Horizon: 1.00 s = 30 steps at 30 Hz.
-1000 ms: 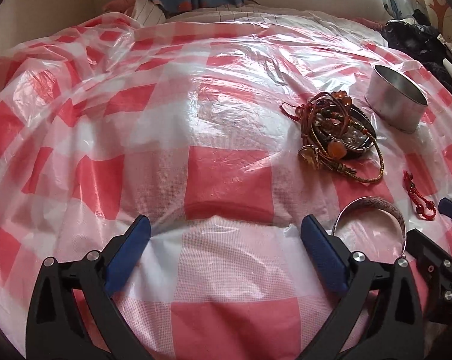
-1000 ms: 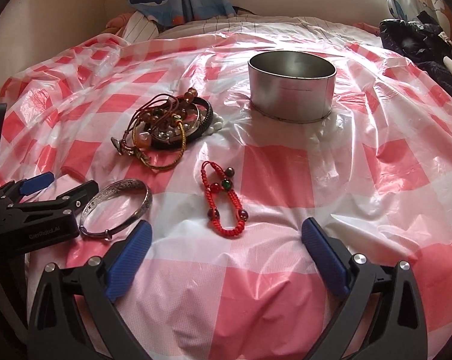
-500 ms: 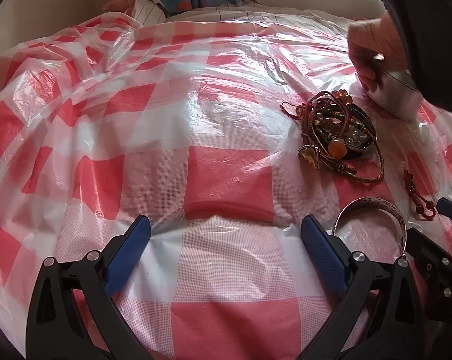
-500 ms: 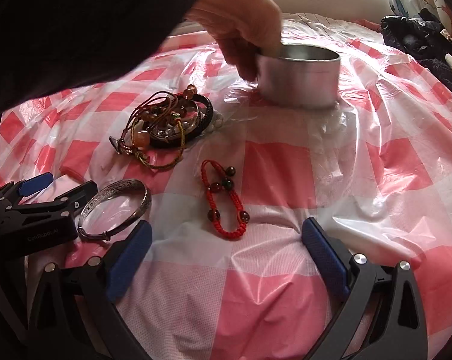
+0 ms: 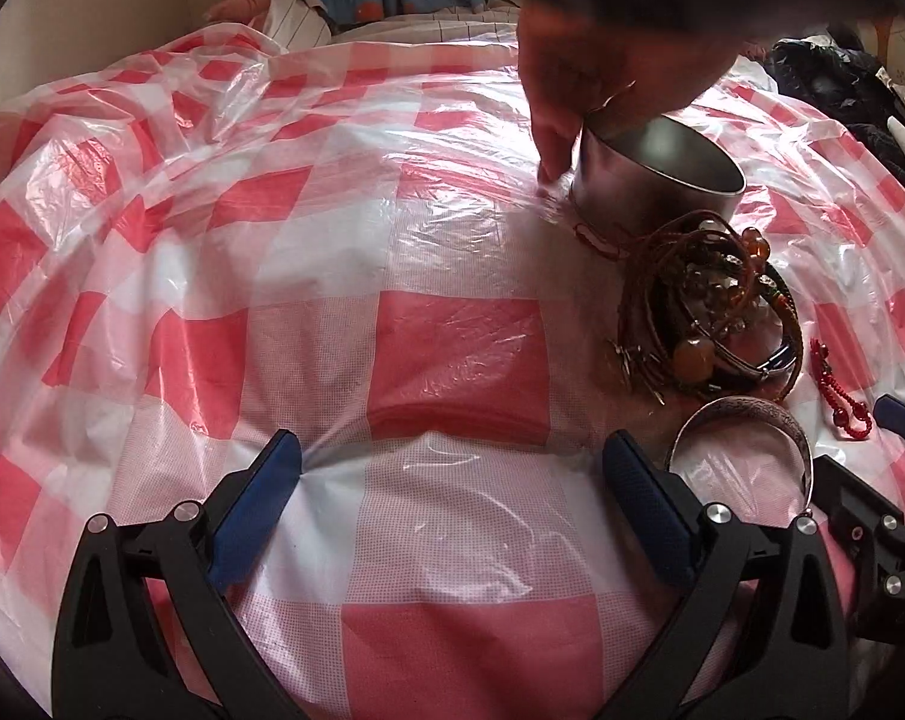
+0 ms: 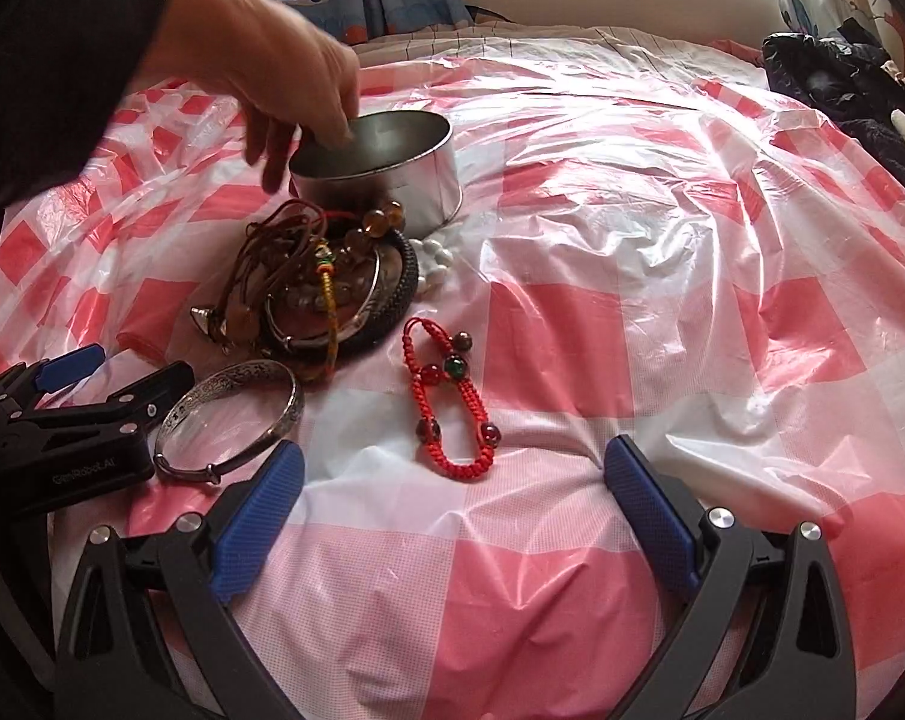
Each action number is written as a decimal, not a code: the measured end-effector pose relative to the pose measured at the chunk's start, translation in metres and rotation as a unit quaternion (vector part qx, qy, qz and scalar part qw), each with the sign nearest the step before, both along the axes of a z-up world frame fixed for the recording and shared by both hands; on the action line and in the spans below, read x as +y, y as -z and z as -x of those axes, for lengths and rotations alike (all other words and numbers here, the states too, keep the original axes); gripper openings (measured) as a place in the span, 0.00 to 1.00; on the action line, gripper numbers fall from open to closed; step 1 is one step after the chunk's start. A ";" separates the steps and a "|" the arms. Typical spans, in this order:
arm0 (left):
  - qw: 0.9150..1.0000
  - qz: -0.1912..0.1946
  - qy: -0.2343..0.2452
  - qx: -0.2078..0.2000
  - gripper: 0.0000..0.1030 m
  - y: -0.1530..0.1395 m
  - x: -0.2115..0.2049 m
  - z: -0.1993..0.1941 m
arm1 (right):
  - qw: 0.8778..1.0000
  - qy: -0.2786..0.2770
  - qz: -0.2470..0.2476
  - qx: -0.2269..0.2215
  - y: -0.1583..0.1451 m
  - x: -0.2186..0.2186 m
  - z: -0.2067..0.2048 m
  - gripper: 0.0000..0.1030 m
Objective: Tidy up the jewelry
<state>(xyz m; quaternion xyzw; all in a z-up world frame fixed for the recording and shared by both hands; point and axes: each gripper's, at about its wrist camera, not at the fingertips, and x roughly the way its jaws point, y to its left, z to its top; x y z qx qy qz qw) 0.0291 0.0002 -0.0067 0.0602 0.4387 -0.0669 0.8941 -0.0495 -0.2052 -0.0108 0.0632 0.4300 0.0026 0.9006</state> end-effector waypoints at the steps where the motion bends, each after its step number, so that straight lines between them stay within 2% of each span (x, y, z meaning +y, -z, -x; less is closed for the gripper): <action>1: 1.000 0.000 0.000 0.000 0.94 0.000 0.000 0.000 | 1.000 0.000 0.000 0.000 0.000 0.000 0.000 0.93; 8: 1.000 0.001 0.000 0.000 0.94 0.000 0.000 0.001 | 1.000 -0.006 -0.019 -0.003 -0.003 -0.008 0.004 0.93; 16: 1.000 0.000 0.001 0.003 0.94 0.001 0.000 -0.001 | 1.000 0.001 -0.002 -0.005 -0.009 -0.011 0.012 0.93; 21: 1.000 0.017 0.000 0.018 0.94 0.004 0.003 -0.007 | 1.000 0.001 -0.002 -0.010 -0.009 -0.012 0.014 0.93; 28: 1.000 0.010 -0.001 0.011 0.94 0.004 0.003 -0.006 | 1.000 -0.003 0.006 -0.014 -0.007 -0.010 0.014 0.92; 30: 1.000 0.000 -0.001 0.025 0.94 0.005 -0.003 -0.014 | 1.000 -0.004 0.009 -0.015 -0.007 -0.008 0.013 0.91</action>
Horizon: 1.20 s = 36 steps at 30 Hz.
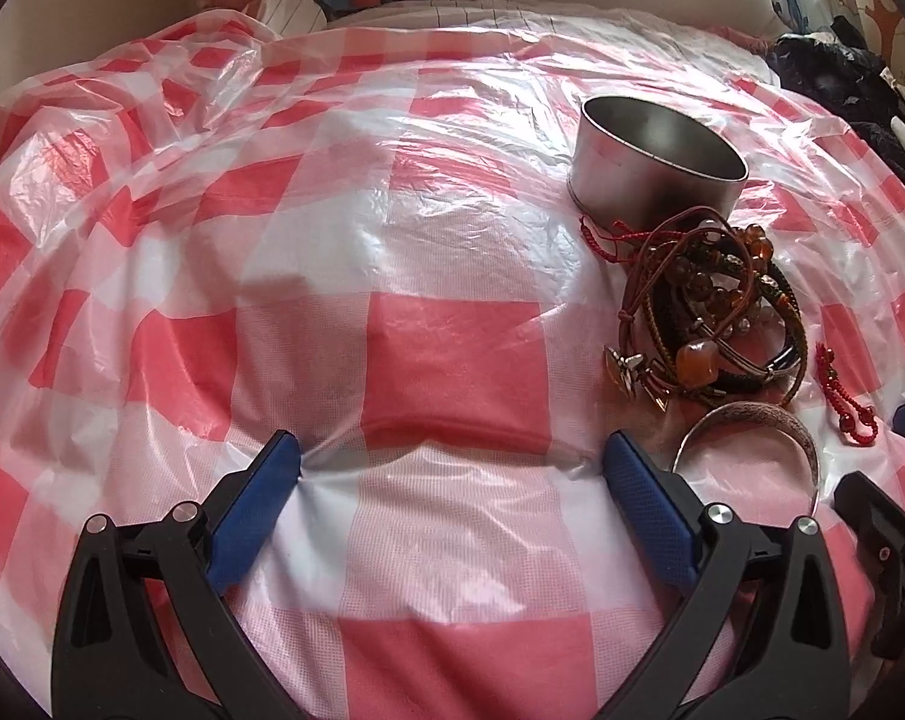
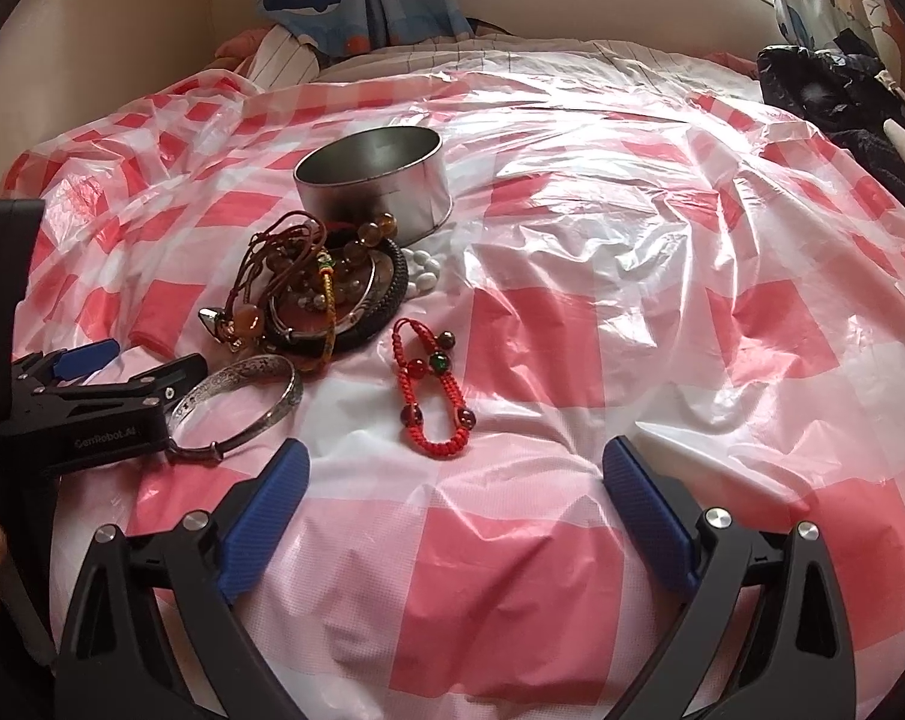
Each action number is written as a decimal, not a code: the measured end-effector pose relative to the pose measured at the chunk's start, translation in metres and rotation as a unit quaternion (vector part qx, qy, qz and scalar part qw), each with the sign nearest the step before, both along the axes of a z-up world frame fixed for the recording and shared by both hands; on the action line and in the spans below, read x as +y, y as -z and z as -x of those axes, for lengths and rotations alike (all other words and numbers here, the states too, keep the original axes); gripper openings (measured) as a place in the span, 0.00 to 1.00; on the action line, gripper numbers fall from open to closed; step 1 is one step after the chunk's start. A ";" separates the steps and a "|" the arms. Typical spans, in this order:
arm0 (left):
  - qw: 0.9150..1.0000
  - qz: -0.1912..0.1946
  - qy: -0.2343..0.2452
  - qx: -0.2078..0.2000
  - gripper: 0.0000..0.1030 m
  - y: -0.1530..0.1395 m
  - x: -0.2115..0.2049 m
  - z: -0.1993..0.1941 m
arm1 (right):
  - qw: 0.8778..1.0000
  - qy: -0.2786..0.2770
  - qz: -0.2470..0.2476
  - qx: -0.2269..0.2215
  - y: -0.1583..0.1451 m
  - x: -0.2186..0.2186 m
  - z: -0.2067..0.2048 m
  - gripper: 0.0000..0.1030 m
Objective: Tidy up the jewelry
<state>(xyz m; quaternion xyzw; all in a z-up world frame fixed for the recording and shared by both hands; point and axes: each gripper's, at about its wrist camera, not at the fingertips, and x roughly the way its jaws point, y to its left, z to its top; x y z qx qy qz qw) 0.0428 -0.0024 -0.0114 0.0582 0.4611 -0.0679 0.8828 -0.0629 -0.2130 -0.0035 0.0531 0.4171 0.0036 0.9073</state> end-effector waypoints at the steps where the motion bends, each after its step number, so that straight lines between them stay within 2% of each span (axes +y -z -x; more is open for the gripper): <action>1: 1.000 -0.003 -0.005 -0.002 0.94 -0.001 -0.002 -0.001 | 1.000 0.000 0.002 0.000 0.000 0.001 0.000 0.90; 3: 1.000 -0.002 -0.007 -0.007 0.94 -0.002 -0.001 0.002 | 1.000 -0.003 0.004 -0.002 0.000 0.002 0.000 0.88; 7: 0.999 0.016 -0.017 0.027 0.94 -0.014 0.002 0.011 | 1.000 -0.007 0.004 -0.005 0.001 0.004 0.000 0.80; 10: 0.999 0.040 0.032 0.004 0.93 -0.031 -0.004 0.040 | 1.000 -0.007 0.003 -0.005 0.001 0.005 0.000 0.78; 12: 0.998 0.034 0.055 -0.003 0.93 -0.036 -0.010 0.052 | 1.000 -0.008 0.004 -0.005 0.001 0.005 0.000 0.77; 15: 0.997 0.033 0.060 -0.017 0.93 -0.040 -0.014 0.055 | 1.000 -0.008 0.001 -0.007 0.000 0.004 0.001 0.74; 17: 0.995 0.065 0.069 -0.013 0.93 -0.045 -0.015 0.055 | 1.000 -0.008 0.000 -0.008 0.000 0.004 0.001 0.71; 21: 0.995 0.048 0.090 0.013 0.93 -0.033 -0.032 0.047 | 1.000 -0.006 -0.004 -0.010 0.000 0.003 0.002 0.64; 23: 0.995 0.037 0.088 0.028 0.93 -0.025 -0.036 0.042 | 1.000 -0.004 -0.009 -0.011 0.000 0.001 0.002 0.56; 27: 0.995 0.020 0.100 0.022 0.90 -0.026 -0.043 0.042 | 1.000 -0.001 -0.012 -0.011 0.000 0.000 0.002 0.51; 33: 0.994 0.019 0.112 0.011 0.73 -0.028 -0.048 0.047 | 1.000 -0.002 -0.009 -0.011 0.000 0.001 0.001 0.51; 35: 0.993 0.023 0.117 0.013 0.57 -0.027 -0.049 0.047 | 1.000 -0.002 -0.009 -0.011 0.000 0.001 0.001 0.50; 36: 0.993 0.022 0.118 0.012 0.52 -0.027 -0.048 0.047 | 1.000 -0.003 -0.010 -0.012 0.000 0.001 0.001 0.48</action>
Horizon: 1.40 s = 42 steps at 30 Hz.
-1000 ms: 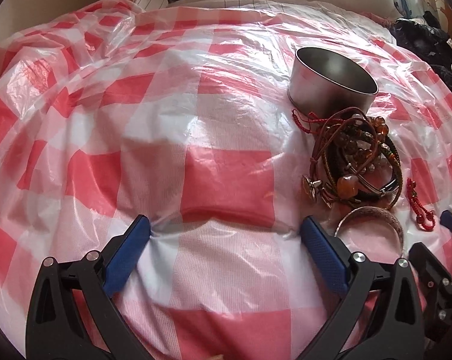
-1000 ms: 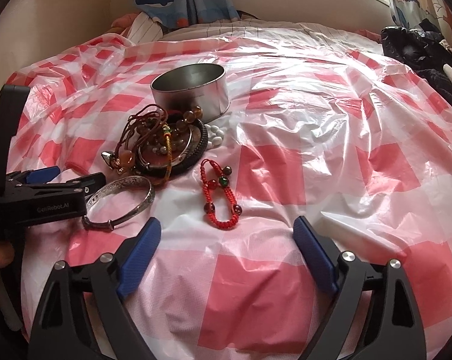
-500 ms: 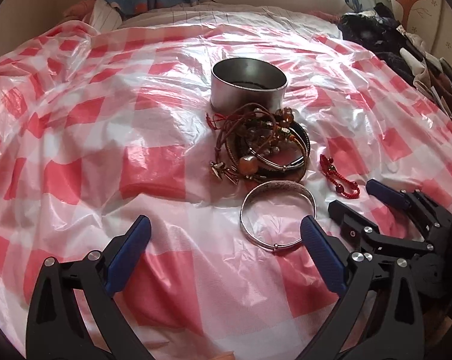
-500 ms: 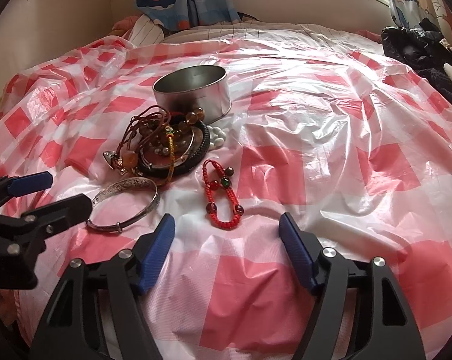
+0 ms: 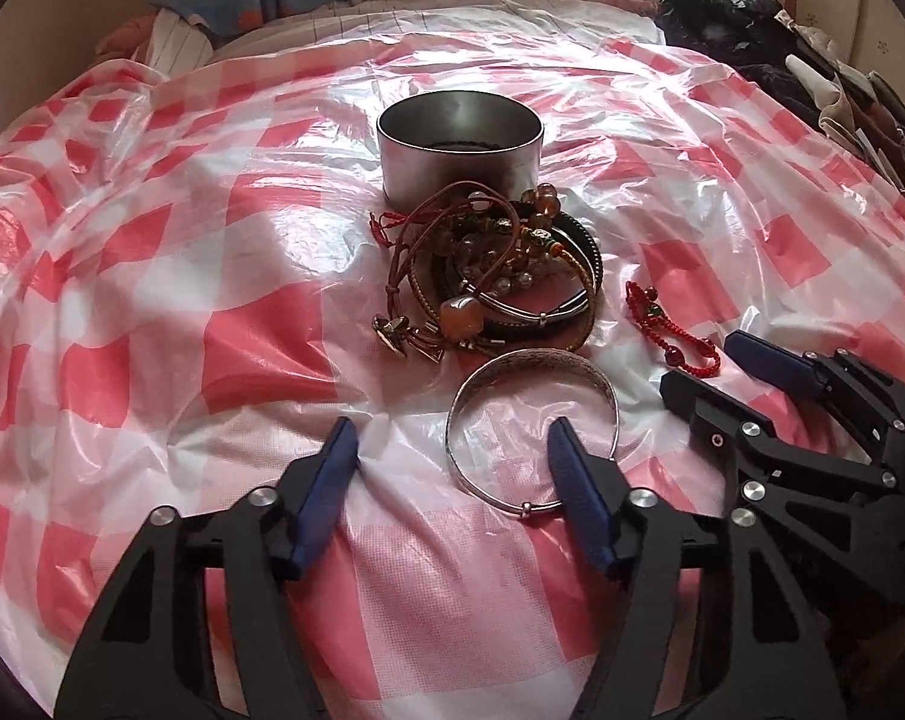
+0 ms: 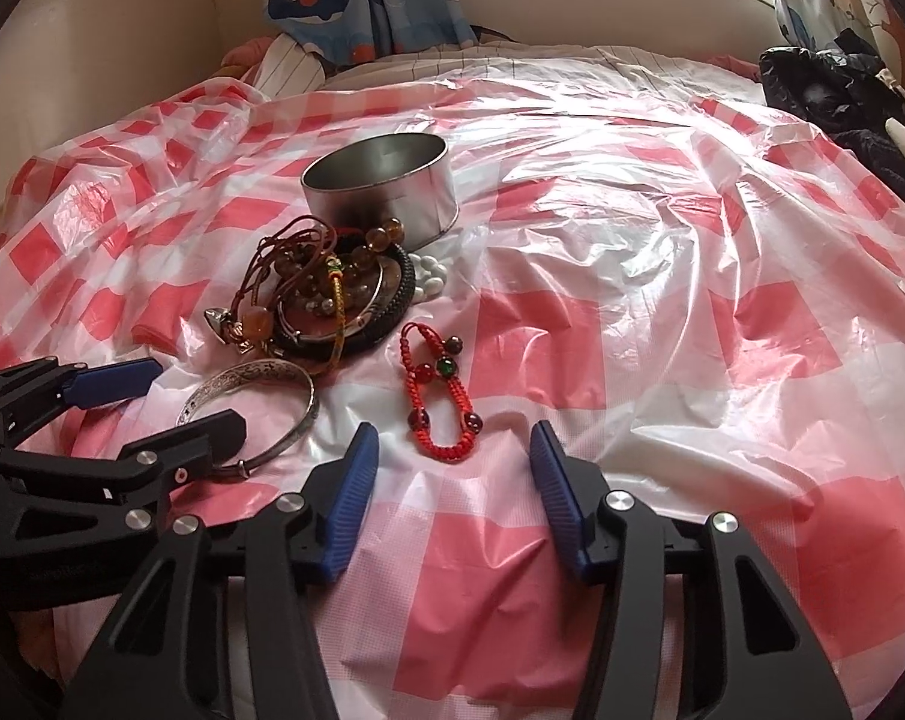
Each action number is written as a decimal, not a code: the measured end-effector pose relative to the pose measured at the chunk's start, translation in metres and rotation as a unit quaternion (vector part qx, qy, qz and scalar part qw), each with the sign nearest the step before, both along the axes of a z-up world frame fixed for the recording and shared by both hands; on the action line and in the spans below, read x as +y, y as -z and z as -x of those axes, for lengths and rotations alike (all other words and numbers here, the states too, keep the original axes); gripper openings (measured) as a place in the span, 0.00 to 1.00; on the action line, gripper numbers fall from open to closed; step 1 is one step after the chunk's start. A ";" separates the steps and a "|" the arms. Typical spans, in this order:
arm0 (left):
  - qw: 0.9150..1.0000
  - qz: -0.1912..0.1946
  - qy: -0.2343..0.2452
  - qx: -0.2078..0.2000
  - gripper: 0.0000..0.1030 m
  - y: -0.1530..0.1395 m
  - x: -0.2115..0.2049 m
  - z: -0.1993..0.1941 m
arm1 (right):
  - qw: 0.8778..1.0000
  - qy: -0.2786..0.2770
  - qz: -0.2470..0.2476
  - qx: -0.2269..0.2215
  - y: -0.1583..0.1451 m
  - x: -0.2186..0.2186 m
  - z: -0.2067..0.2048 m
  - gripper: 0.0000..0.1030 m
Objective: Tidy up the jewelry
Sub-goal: 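Grasp the red bead bracelet with right tool and drop it into the tin while left tool grips the bangle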
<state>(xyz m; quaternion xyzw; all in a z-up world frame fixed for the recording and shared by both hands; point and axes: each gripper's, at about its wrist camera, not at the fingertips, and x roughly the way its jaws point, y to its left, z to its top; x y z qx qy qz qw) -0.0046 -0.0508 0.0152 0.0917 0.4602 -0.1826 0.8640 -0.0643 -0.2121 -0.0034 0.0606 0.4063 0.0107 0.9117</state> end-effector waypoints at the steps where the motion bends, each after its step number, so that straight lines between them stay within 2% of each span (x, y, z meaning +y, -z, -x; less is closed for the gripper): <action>1: 1.000 -0.004 -0.001 -0.002 0.42 0.000 0.001 0.000 | 1.000 0.000 -0.001 -0.001 0.000 0.000 0.000 0.47; 2: 1.000 -0.002 -0.001 -0.002 0.27 -0.001 0.004 0.000 | 1.000 -0.001 -0.002 -0.002 0.000 0.000 0.000 0.45; 4: 1.000 0.027 0.000 0.012 0.13 -0.003 0.014 -0.003 | 1.000 -0.004 -0.008 -0.005 -0.002 0.000 0.001 0.39; 5: 0.999 0.039 -0.003 0.018 0.03 -0.005 0.020 -0.005 | 1.000 -0.004 -0.013 -0.007 -0.003 -0.001 0.002 0.34; 6: 0.998 0.054 -0.002 0.022 0.02 -0.008 0.026 -0.006 | 1.000 -0.007 -0.019 -0.010 -0.004 -0.001 0.002 0.26; 7: 0.998 0.065 -0.004 0.023 0.00 -0.010 0.032 -0.006 | 1.000 -0.008 -0.022 -0.013 -0.005 -0.001 0.003 0.23; 9: 0.997 0.072 -0.006 0.009 0.00 -0.019 0.040 -0.004 | 0.999 -0.012 -0.027 -0.020 -0.008 -0.001 0.004 0.13; 14: 0.996 0.087 0.006 -0.004 0.00 -0.036 0.049 -0.003 | 0.999 -0.014 -0.038 -0.030 -0.013 -0.001 0.007 0.11; 19: 0.996 0.078 0.040 0.006 0.03 -0.024 0.030 -0.006 | 0.999 -0.007 -0.035 -0.027 -0.012 -0.002 0.006 0.11; 20: 0.996 0.071 0.043 0.012 0.05 -0.018 0.025 -0.009 | 0.999 -0.004 -0.034 -0.024 -0.012 -0.003 0.006 0.14; 21: 0.997 0.063 0.039 0.014 0.07 -0.013 0.022 -0.011 | 0.999 -0.003 -0.032 -0.021 -0.011 -0.003 0.005 0.29; 22: 0.998 0.058 0.036 0.016 0.13 -0.008 0.020 -0.012 | 0.999 0.000 -0.028 -0.021 -0.010 -0.003 0.005 0.37; 23: 0.998 0.057 0.037 0.019 0.15 -0.003 0.019 -0.014 | 0.999 0.000 -0.023 -0.022 -0.010 -0.002 0.005 0.42; 25: 0.998 0.046 0.044 0.020 0.15 0.002 0.015 -0.013 | 1.000 -0.006 -0.015 -0.016 -0.008 0.002 0.004 0.41; 27: 0.998 0.031 0.051 0.014 0.13 0.004 0.011 -0.009 | 1.000 -0.009 -0.013 -0.010 -0.005 0.002 0.002 0.33; 28: 0.998 0.027 0.052 0.014 0.08 0.003 0.011 -0.009 | 1.000 -0.008 -0.015 -0.009 -0.005 0.001 0.002 0.29; 30: 0.998 0.034 0.050 0.015 0.03 0.000 0.015 -0.009 | 1.000 -0.012 -0.023 -0.010 -0.005 0.000 0.002 0.13; 32: 0.997 0.043 0.053 0.019 0.02 -0.004 0.019 -0.008 | 0.999 -0.018 -0.027 -0.018 -0.008 0.001 0.005 0.07; 42: 0.995 0.097 0.034 -0.016 0.02 -0.043 0.040 -0.013 | 0.993 -0.019 -0.080 -0.083 -0.041 -0.008 0.014 0.06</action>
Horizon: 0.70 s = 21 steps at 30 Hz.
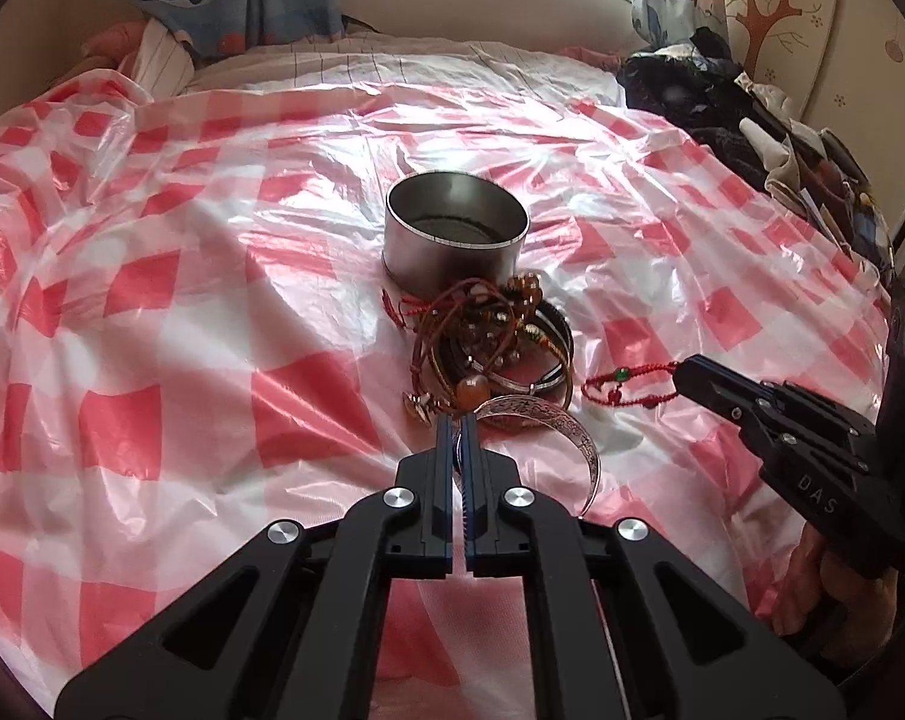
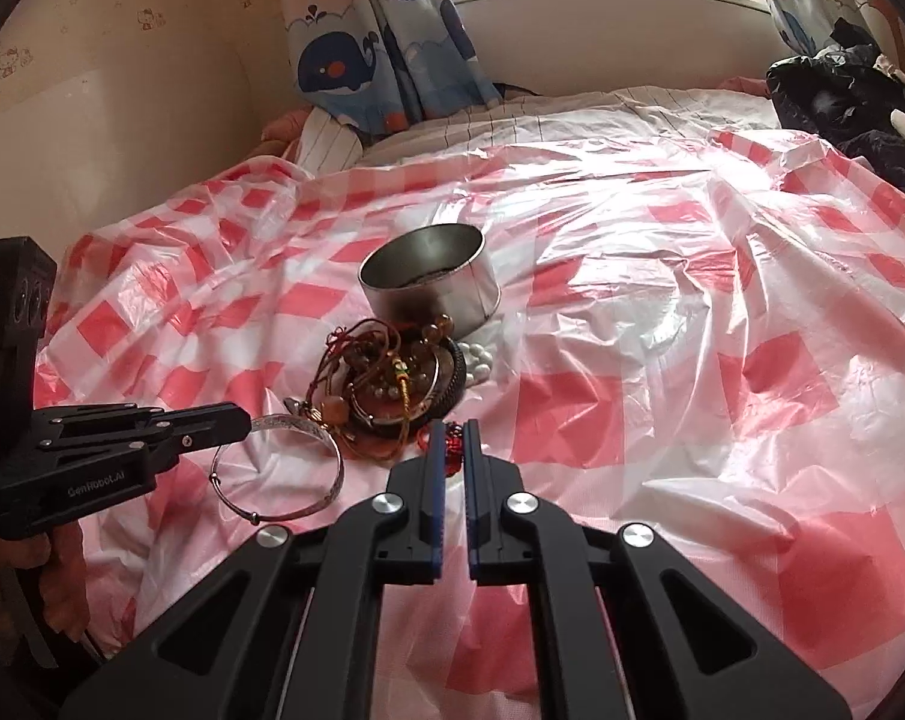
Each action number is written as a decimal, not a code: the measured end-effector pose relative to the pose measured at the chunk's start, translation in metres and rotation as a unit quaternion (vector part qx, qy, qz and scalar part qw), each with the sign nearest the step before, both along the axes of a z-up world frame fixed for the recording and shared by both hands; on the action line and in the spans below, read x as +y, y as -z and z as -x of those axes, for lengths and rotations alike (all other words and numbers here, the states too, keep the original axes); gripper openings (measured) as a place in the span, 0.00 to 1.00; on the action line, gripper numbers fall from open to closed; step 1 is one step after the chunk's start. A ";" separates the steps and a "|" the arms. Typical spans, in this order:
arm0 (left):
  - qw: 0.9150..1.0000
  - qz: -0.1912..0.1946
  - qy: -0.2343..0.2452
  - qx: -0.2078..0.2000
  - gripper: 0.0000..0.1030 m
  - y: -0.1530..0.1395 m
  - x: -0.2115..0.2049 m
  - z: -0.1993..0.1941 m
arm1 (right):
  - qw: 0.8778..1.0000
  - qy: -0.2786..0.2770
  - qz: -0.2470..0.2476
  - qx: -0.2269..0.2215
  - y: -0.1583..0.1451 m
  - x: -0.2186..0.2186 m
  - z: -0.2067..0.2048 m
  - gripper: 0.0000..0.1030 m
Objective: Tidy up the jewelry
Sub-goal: 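Grasp the red bead bracelet with right tool and drop it into the tin while left tool grips the bangle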
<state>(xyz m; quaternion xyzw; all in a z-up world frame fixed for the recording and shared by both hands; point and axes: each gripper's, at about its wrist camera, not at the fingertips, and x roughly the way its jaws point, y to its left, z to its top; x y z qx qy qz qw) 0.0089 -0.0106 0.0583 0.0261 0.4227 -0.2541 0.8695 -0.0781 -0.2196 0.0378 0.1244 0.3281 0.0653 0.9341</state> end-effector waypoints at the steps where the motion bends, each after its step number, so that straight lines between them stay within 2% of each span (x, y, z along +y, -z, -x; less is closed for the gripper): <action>1: 1.000 0.008 -0.002 -0.007 0.02 -0.007 0.000 -0.004 | 1.000 -0.004 -0.002 -0.010 -0.006 0.001 -0.001 0.06; 8: 0.997 0.040 -0.025 -0.054 0.02 -0.043 -0.020 -0.047 | 0.997 -0.018 0.016 -0.067 -0.051 0.003 -0.037 0.06; 15: 0.995 0.049 -0.059 -0.058 0.02 -0.030 -0.056 -0.103 | 0.996 -0.023 0.016 -0.085 -0.062 0.006 -0.091 0.06; 18: 0.996 0.043 -0.072 -0.032 0.03 -0.009 -0.067 -0.133 | 0.996 -0.033 0.012 -0.085 -0.054 0.016 -0.120 0.06; 20: 0.995 0.033 -0.092 0.001 0.06 0.008 -0.064 -0.152 | 0.998 -0.038 0.007 -0.053 -0.039 0.018 -0.147 0.06; 21: 0.995 0.032 -0.097 0.014 0.09 0.013 -0.061 -0.156 | 0.999 -0.043 0.002 -0.018 -0.025 0.017 -0.163 0.06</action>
